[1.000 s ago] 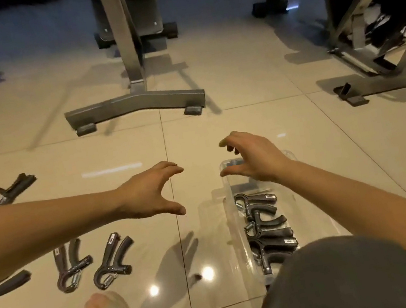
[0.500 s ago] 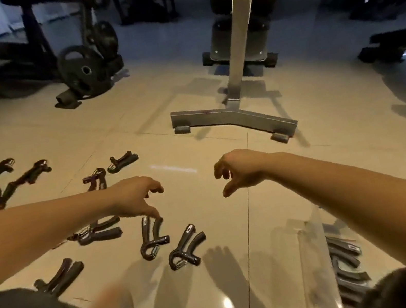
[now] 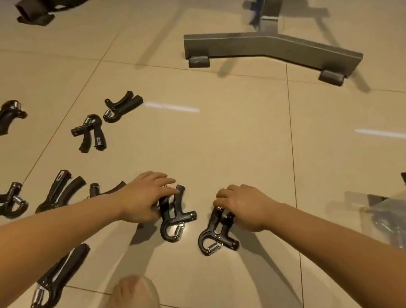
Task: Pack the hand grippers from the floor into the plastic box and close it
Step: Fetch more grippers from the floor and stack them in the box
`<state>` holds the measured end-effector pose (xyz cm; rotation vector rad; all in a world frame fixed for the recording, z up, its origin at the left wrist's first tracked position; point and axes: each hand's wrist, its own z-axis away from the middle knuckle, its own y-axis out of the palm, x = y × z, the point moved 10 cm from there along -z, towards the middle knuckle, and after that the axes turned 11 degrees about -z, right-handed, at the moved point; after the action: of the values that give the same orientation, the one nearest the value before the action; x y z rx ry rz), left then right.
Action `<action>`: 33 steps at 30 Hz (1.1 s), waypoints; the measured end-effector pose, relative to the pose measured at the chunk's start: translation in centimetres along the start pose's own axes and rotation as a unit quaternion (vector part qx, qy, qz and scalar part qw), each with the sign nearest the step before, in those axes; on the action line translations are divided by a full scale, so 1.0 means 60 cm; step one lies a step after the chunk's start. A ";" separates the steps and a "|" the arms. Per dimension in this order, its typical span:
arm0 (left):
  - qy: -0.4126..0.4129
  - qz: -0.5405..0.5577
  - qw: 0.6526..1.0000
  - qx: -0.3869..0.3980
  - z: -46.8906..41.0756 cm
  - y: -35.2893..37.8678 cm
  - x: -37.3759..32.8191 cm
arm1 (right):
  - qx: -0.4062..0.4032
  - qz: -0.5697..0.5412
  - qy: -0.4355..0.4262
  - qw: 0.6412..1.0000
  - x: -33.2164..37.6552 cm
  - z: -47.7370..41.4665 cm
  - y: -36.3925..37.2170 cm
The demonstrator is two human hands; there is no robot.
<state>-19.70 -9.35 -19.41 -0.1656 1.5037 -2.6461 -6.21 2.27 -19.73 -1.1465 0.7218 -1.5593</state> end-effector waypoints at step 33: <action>0.120 0.050 0.963 -0.234 -0.045 -0.160 -0.099 | -0.119 0.006 0.156 0.980 -0.141 0.202 -0.148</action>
<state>-14.48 -1.36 -12.82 0.2040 2.1327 -2.2509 1.84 14.13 -10.11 -1.0745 1.1482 -1.6956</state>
